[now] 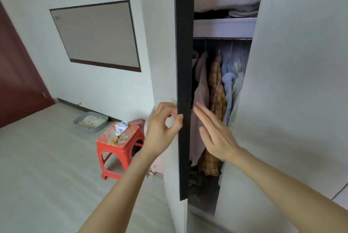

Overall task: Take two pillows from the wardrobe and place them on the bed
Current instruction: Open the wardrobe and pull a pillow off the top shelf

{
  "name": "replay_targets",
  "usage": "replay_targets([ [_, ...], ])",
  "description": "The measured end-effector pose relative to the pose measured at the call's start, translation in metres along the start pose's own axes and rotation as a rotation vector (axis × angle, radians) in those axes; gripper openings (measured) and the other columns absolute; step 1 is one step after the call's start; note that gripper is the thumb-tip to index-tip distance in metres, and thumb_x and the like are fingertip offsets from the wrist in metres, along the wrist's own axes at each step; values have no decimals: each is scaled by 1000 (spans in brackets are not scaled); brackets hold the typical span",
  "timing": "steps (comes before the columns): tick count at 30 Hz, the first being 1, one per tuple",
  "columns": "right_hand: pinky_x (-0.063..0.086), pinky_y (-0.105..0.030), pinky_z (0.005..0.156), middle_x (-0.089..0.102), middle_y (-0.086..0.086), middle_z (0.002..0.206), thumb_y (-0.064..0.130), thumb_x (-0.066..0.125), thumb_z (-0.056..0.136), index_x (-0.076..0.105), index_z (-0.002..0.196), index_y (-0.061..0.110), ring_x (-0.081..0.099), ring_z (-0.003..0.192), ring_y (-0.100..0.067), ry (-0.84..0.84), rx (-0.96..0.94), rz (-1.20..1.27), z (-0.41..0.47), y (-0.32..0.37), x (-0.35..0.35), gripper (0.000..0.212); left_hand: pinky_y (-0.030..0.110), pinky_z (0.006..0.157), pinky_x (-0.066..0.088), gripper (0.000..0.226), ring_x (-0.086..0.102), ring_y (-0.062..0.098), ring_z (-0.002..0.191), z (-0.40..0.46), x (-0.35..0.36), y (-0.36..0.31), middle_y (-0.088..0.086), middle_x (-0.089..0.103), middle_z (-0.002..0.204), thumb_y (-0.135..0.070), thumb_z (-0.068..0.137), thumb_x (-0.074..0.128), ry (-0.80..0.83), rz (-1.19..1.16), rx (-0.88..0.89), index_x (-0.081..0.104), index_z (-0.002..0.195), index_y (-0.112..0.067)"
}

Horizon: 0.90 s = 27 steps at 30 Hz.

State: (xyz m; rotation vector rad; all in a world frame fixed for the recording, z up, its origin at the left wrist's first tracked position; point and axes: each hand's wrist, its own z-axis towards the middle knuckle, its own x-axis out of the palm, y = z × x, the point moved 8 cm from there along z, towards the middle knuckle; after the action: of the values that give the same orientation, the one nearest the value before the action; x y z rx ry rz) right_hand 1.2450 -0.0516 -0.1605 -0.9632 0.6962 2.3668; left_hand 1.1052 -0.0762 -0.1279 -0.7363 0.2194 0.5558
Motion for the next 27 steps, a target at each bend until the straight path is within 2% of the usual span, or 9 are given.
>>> replay_targets([
  [2,11,-13,112,10,5,152,26,25,92,11,144,19,8,138,1,71,-93,46,12,32,29,54,22,81,45,25,53,8,91,-14,-36,10,-13,55,93,-32,84,48,-48,38,-37,59,84,-10],
  [6,16,-27,115,7,1,154,24,26,93,4,145,21,9,141,-10,156,-256,69,39,86,74,57,18,82,44,20,56,10,97,-44,-104,40,-23,58,95,-41,85,48,-243,153,-172,59,97,-30],
  [8,16,-32,114,6,1,152,23,26,91,6,144,20,8,141,-12,157,-314,59,55,112,94,57,14,81,44,22,59,9,97,-57,-133,58,-19,62,98,-37,89,47,-322,187,-262,58,107,-31],
  [13,15,-44,114,-1,3,151,18,23,85,5,145,22,7,141,-20,218,-345,-47,95,148,143,63,6,83,40,36,53,-5,98,-56,-175,86,-21,57,108,-18,96,39,-360,144,-388,48,130,-22],
  [15,10,-47,115,-12,5,150,12,31,87,-2,145,26,-3,142,-19,263,-336,-79,108,156,160,68,-1,80,36,38,51,-1,100,-52,-188,95,-18,55,110,-11,97,38,-341,153,-447,43,134,-20],
  [17,4,-47,116,-17,5,151,10,36,90,-6,144,28,-13,141,-18,307,-331,-96,121,168,171,71,7,88,41,40,53,9,102,-48,-204,108,-7,57,114,-11,97,36,-297,221,-491,39,136,-19],
  [20,0,-46,115,-12,2,155,12,34,92,-1,145,27,-15,141,-19,339,-342,-130,133,178,175,65,39,102,41,44,49,25,118,-43,-221,132,12,55,126,-18,97,35,-226,313,-546,31,140,-25],
  [24,1,-45,115,1,1,156,12,33,93,16,145,22,-5,143,-17,316,-343,-89,136,175,170,55,38,107,32,51,36,24,131,-47,-234,134,7,41,143,-21,96,41,-306,451,-589,23,144,-23],
  [27,21,-53,111,33,-8,148,12,31,87,41,134,15,25,138,-24,220,-341,-58,128,155,156,48,36,104,33,50,38,23,128,-66,-224,106,10,41,139,-25,90,42,-492,526,-484,34,139,-17],
])
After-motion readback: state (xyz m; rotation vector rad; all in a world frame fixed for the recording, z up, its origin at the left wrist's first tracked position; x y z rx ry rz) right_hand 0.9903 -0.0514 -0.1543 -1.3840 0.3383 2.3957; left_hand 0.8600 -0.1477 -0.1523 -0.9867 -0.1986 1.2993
